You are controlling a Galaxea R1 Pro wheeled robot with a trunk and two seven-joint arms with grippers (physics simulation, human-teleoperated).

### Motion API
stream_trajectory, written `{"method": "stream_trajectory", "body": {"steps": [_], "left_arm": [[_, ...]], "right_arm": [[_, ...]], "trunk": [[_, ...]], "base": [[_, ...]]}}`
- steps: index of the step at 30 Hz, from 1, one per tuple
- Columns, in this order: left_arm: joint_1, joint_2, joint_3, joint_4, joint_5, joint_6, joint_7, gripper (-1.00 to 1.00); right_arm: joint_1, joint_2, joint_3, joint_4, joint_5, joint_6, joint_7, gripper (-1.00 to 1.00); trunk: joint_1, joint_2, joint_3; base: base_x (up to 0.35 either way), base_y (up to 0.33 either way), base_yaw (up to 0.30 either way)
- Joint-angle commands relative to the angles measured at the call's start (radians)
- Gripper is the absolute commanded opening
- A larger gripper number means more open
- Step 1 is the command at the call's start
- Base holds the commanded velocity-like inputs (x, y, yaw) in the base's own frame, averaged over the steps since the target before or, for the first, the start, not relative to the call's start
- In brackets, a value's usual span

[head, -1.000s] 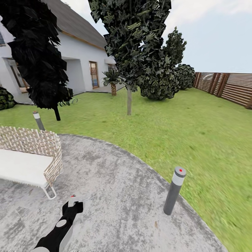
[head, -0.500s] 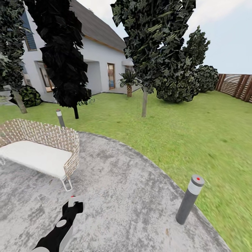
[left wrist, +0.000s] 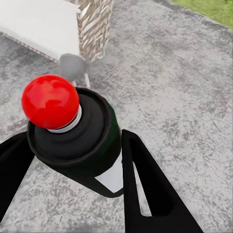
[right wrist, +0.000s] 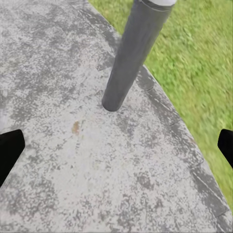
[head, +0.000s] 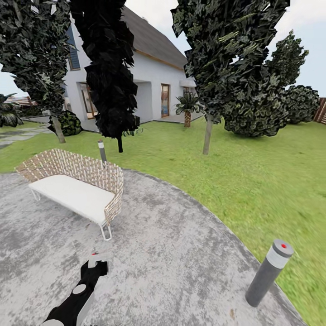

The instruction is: In the garden, pick up the pesticide atomizer on the floor and spray pesticide onto both trees until each tree trunk is fully covered.

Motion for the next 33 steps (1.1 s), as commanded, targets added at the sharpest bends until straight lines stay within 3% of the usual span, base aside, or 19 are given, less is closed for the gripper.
{"method": "stream_trajectory", "body": {"steps": [1, 8, 12, 17, 22, 29, 33], "left_arm": [[-0.001, 0.0, 0.0, 0.001, 0.002, -0.004, 0.002, -1.0], [-0.001, 0.0, 0.0, 0.001, 0.002, -0.004, 0.002, -1.0], [-0.001, -0.001, 0.0, 0.001, 0.002, -0.004, 0.002, -1.0], [-0.001, -0.001, 0.0, 0.001, 0.002, -0.004, 0.002, -1.0], [-0.001, 0.0, 0.0, 0.001, 0.002, -0.004, 0.002, -1.0], [-0.001, -0.001, 0.0, 0.001, 0.002, -0.004, 0.002, -1.0], [-0.001, -0.001, 0.001, 0.005, 0.002, -0.004, 0.002, -1.0]], "right_arm": [[-0.001, 0.0, 0.0, 0.001, 0.001, -0.003, -0.003, 1.0], [0.0, 0.002, 0.0, 0.001, 0.001, -0.003, -0.003, 1.0], [-0.001, 0.002, 0.042, 0.005, 0.048, -0.003, -0.005, 1.0], [0.0, 0.007, 0.054, 0.021, 0.06, -0.003, -0.006, 1.0], [-0.001, 0.042, 0.058, 0.041, 0.075, -0.002, -0.004, 1.0], [-0.001, 0.1, 0.058, 0.087, 0.187, -0.002, -0.002, 1.0], [-0.001, 0.155, 0.059, 0.062, 0.207, -0.004, -0.002, 1.0]], "trunk": [[0.001, -0.002, -0.002], [0.001, -0.002, 0.003], [0.001, -0.002, 0.006], [0.001, -0.002, 0.01], [0.001, -0.002, 0.013], [0.001, -0.002, 0.018], [0.001, -0.002, 0.021]], "base": [[0.0, 0.0, 0.299], [0.0, 0.0, 0.299], [0.0, 0.0, 0.299], [0.0, 0.0, 0.299], [0.0, 0.0, 0.299], [0.0, 0.0, 0.299], [0.0, 0.0, 0.299]]}}
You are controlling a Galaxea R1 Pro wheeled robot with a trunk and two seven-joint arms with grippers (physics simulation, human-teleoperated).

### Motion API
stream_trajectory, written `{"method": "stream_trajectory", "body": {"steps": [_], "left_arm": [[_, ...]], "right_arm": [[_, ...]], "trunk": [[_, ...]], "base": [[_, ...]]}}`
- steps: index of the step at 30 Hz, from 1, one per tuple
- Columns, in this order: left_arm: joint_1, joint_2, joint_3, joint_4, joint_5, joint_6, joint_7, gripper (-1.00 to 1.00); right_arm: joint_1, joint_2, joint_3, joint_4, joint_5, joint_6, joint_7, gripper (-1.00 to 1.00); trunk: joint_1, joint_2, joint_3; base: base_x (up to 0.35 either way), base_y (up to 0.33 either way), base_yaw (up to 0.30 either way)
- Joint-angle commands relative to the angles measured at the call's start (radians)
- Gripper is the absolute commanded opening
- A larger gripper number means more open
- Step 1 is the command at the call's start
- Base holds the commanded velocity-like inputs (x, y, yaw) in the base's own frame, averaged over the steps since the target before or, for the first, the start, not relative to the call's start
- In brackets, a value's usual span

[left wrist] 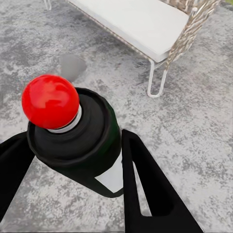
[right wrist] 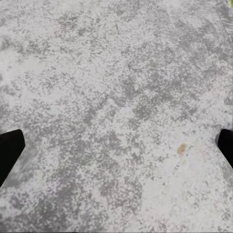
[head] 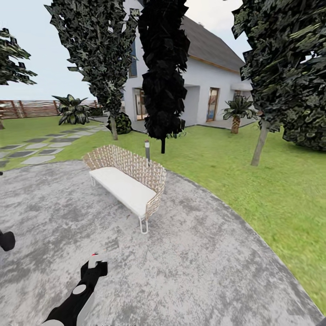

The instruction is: In the garden, pick up the pesticide atomizer on the floor and spray pesticide onto both trees until each tree trunk is fully covered.

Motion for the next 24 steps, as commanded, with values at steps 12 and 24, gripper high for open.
{"method": "stream_trajectory", "body": {"steps": [12, 24], "left_arm": [[-0.001, 0.0, 0.0, 0.04, 0.002, -0.003, 0.001, -1.0], [-0.001, -0.003, -0.002, 0.049, 0.002, -0.007, 0.001, -1.0]], "right_arm": [[-0.002, 0.07, -0.007, -0.14, 0.028, -0.003, -0.004, 1.0], [-0.002, 0.088, -0.007, -0.14, 0.042, -0.002, -0.004, 1.0]], "trunk": [[0.001, -0.002, 0.006], [0.001, -0.002, 0.014]], "base": [[0.0, 0.0, 0.299], [0.0, 0.0, 0.299]]}}
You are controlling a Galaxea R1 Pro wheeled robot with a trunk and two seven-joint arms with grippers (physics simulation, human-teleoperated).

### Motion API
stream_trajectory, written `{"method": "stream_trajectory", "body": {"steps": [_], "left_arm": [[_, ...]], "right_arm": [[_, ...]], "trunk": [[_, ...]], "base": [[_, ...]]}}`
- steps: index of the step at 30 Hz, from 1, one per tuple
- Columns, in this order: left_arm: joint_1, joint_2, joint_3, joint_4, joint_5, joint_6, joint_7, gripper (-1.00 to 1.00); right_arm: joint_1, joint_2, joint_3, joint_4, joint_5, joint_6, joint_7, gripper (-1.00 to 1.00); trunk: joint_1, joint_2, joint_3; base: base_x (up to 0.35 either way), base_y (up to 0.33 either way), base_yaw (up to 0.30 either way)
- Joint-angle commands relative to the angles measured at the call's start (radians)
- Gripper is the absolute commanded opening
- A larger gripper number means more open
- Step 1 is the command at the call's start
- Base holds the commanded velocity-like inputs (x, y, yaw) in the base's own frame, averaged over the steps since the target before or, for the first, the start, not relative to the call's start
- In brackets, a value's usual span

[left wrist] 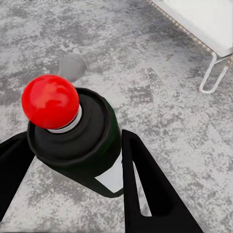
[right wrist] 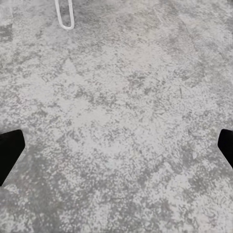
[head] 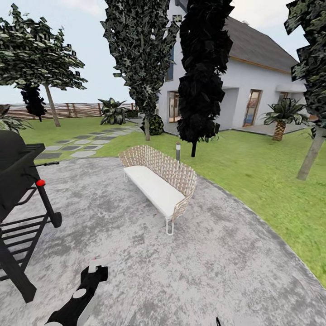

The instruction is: In the garden, pick up the pesticide atomizer on the floor and spray pesticide onto both trees until each tree trunk is fully covered.

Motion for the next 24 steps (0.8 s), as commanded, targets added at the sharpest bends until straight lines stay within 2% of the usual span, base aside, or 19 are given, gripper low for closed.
{"method": "stream_trajectory", "body": {"steps": [1, 4, 9, 24], "left_arm": [[-0.001, 0.0, 0.001, 0.001, 0.002, -0.015, 0.001, -1.0], [-0.001, -0.001, 0.001, 0.004, 0.002, -0.052, 0.001, -1.0], [-0.001, -0.001, 0.0, 0.013, 0.001, -0.073, 0.001, -1.0], [-0.001, -0.001, -0.002, 0.017, 0.002, -0.078, 0.001, -1.0]], "right_arm": [[-0.001, 0.001, -0.005, 0.001, 0.011, -0.003, -0.005, 1.0], [-0.001, 0.002, -0.004, 0.001, 0.011, -0.003, -0.005, 1.0], [-0.001, 0.002, -0.004, 0.002, 0.012, -0.003, -0.005, 1.0], [-0.001, 0.003, -0.003, 0.019, 0.014, -0.003, -0.005, 1.0]], "trunk": [[0.001, -0.002, -0.001], [0.001, -0.002, 0.001], [0.001, -0.002, 0.005], [0.001, -0.002, 0.009]], "base": [[0.0, 0.0, 0.299], [0.0, 0.0, 0.299], [0.078, 0.0, 0.299], [0.324, 0.047, 0.211]]}}
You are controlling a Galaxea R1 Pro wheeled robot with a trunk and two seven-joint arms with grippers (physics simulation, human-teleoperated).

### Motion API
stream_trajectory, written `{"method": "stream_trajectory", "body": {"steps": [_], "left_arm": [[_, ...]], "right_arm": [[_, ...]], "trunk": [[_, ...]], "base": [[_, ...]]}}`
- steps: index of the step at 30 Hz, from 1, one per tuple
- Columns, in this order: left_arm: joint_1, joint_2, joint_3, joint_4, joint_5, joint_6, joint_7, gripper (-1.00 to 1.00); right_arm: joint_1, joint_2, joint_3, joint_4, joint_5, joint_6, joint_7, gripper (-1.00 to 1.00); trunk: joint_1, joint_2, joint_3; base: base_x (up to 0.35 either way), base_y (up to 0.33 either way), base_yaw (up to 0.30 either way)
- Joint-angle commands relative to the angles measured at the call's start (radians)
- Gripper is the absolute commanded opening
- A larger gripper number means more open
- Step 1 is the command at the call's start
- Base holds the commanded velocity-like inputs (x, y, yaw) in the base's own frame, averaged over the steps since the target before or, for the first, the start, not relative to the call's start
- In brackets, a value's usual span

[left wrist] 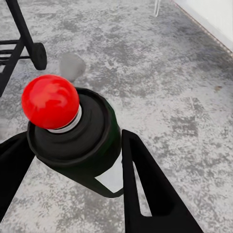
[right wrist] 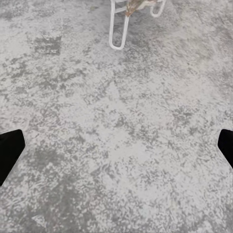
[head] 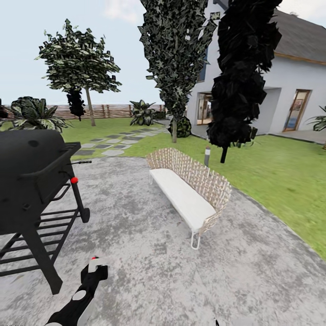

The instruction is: In the garden, pick up the pesticide atomizer on the floor and spray pesticide onto both trees until each tree trunk is fully covered.

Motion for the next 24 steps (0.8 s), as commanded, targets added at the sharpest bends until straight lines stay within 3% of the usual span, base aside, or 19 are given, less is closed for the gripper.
{"method": "stream_trajectory", "body": {"steps": [1, 8, 24], "left_arm": [[-0.001, 0.0, 0.0, 0.001, 0.002, -0.004, 0.001, -1.0], [-0.001, 0.0, 0.0, 0.001, 0.002, -0.004, 0.001, -1.0], [-0.001, -0.014, 0.002, -0.002, 0.004, -0.007, 0.001, -1.0]], "right_arm": [[0.0, 0.001, -0.005, 0.001, 0.011, -0.003, -0.005, 1.0], [0.0, 0.001, -0.005, 0.001, 0.011, -0.003, -0.005, 1.0], [0.001, -0.003, -0.013, 0.014, 0.004, -0.003, -0.005, 1.0]], "trunk": [[0.001, -0.001, 0.0], [0.001, -0.001, 0.0], [0.001, -0.001, 0.0]], "base": [[0.349, 0.09, 0.284], [0.35, 0.102, 0.2], [0.35, 0.131, 0.013]]}}
